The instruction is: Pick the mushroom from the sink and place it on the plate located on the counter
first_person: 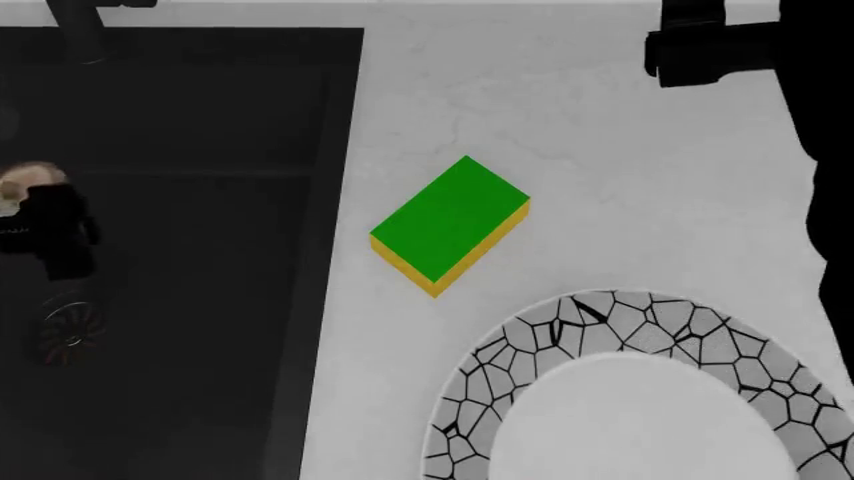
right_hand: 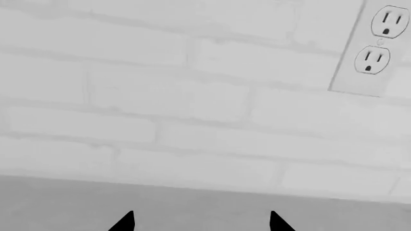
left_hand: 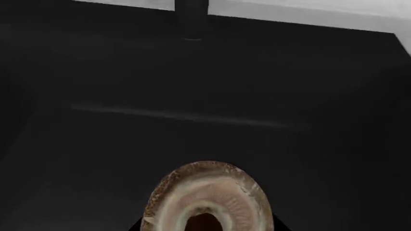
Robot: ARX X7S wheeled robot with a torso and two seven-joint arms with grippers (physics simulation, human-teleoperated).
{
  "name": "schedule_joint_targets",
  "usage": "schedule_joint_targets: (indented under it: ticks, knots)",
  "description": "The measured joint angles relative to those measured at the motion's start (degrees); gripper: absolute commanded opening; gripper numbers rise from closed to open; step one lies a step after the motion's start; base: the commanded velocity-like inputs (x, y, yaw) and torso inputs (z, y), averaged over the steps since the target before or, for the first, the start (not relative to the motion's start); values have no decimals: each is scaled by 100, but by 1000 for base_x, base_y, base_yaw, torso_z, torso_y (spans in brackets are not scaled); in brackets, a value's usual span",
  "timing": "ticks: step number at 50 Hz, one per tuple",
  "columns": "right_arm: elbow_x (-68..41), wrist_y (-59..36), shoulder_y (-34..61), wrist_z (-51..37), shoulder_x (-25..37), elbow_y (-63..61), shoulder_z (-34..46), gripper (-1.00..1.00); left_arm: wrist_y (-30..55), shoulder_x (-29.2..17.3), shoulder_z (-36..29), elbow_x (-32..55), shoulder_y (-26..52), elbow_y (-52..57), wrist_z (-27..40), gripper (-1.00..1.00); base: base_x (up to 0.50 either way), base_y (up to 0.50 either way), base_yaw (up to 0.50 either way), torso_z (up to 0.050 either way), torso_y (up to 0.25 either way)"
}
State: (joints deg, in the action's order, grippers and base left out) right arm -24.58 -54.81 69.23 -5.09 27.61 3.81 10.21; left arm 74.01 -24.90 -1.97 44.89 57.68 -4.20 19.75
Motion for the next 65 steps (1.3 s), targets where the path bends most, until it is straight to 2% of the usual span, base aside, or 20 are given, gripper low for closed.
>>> schedule_joint_targets:
  ticks: [26,45,65]
  knots:
    - [-275,-501,-396,-227,513,-647,-667,100,1163,-102,-193,1502,457,1668,-279,-100,0,0,0,0,0]
    - [-375,-574,-599,-297,585,-826,-855,100,1424,167,-971,3859,1532,1835,880,-100,0,0,0,0,0]
    - [-457,-667,-696,-353,631,-977,-959,100,1262,569,-1946,5167,2300,1861,1490,-100,0,0,0,0,0]
